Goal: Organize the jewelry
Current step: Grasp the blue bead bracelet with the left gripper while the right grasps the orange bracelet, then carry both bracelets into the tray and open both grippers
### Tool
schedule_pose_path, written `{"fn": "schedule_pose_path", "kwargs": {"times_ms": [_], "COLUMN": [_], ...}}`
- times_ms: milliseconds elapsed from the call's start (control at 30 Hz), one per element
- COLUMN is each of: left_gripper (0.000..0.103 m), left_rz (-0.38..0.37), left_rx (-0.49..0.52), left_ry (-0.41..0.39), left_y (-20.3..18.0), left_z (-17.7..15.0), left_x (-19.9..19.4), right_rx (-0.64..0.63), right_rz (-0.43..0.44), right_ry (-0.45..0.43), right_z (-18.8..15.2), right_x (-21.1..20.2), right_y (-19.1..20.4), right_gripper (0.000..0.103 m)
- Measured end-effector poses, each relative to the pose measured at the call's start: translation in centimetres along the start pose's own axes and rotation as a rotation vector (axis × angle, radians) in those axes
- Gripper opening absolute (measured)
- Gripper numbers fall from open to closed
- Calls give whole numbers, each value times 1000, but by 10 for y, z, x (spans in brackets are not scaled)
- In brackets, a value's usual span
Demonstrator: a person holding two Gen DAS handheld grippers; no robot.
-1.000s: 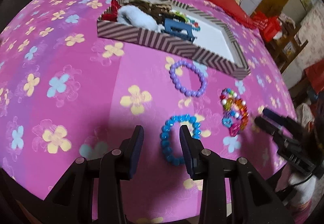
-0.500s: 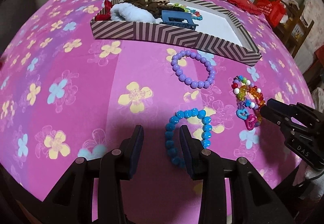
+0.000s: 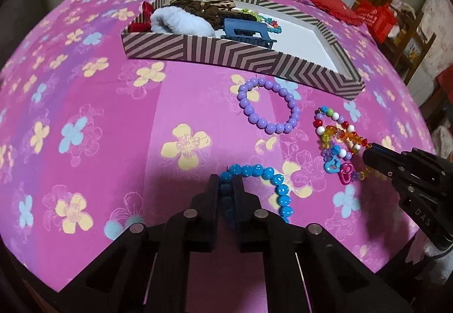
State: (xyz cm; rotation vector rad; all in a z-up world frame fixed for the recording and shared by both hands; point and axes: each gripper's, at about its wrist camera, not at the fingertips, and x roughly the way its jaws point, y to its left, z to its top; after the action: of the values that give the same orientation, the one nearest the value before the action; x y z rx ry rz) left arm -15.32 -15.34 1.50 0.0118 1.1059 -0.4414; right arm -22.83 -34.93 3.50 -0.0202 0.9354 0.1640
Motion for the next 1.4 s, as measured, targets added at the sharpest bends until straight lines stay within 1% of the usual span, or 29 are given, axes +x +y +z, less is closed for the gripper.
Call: {"fn": "schedule_pose_path", "kwargs": {"times_ms": [67, 133, 300, 467, 767, 933, 1033, 1167, 1267, 1333, 1400], "left_gripper": [5, 5, 5, 5, 5, 5, 5, 5, 5, 5, 5], "left_rz": [-27, -37, -61, -88, -90, -88, -90, -113, -141, -164, -171], "left_rx": [-23, -32, -20, -19, 27, 58, 78, 89, 84, 68, 63], "left_ry": [4, -6, -52, -81, -133, -169, -178, -171, -151, -131, -125], "left_y": [3, 4, -1, -3, -18, -34, -44, -59, -68, -74, -78], "left_z": [2, 4, 13, 24, 47, 71, 86, 109, 126, 136, 143], "left_x": [-2, -7, -25, -40, -57, -65, -65, -55, -43, -34, -25], "right_rx": [3, -5, -45, -69, -78, -76, -73, -64, -57, -43, -24], "right_rz": [9, 16, -4, -36, -80, -87, -89, -88, -93, -85, -73], "right_ry": [-25, -53, -100, -121, -161, -165, -166, -162, -156, -149, -139], "right_z": [5, 12, 31, 45, 72, 86, 96, 110, 121, 128, 136], "right_x": [-10, -22, -40, -49, -58, -56, -52, -44, -36, -30, -23], "right_y": [0, 2, 5, 3, -10, -18, -22, -31, -41, -49, -60], "right_gripper": [9, 9, 9, 9, 9, 9, 9, 9, 9, 9, 9]}}
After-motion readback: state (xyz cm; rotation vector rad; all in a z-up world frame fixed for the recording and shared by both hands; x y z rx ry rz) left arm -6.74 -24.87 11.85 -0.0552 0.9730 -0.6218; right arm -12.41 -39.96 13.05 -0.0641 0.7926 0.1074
